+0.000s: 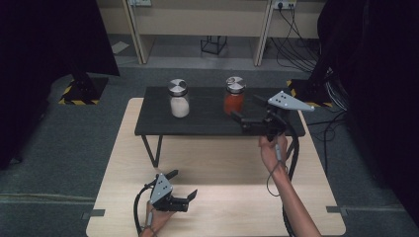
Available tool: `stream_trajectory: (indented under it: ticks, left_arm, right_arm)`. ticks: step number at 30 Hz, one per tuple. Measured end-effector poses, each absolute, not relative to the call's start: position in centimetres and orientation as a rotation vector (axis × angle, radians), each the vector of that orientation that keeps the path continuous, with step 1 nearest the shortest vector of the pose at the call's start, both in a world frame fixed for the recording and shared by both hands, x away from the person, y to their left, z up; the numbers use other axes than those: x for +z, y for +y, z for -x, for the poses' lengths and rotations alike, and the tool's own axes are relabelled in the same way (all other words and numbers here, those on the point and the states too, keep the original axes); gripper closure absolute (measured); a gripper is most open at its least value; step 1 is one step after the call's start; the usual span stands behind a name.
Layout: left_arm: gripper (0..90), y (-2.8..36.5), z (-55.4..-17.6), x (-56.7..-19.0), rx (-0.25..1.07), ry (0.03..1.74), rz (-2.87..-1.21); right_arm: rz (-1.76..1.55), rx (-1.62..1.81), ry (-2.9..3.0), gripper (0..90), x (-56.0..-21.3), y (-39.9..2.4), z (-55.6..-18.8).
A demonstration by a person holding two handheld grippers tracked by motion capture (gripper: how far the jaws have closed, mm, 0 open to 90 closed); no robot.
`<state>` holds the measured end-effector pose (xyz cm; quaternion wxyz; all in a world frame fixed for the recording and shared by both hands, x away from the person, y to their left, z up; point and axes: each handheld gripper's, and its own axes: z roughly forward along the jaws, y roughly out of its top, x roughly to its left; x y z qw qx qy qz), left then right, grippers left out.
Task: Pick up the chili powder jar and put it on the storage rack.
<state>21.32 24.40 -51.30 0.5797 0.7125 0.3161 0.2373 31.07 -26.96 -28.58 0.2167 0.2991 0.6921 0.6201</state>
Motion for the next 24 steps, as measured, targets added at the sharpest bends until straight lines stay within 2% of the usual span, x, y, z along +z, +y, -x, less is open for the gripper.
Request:
stream_trajectory:
  ticks: [13,24]
  left_arm:
    - [1.6,24.4,-21.3,-51.3,0.556,0.739,-1.668]
    - [1.5,24.4,-21.3,-51.3,0.558,0.74,-1.668]
  right_arm:
    - [-0.794,1.796,1.947,2.9,-31.2,-28.5,-30.0]
    - [-0.754,1.782,1.959,2.9,-36.4,-28.8,-28.1]
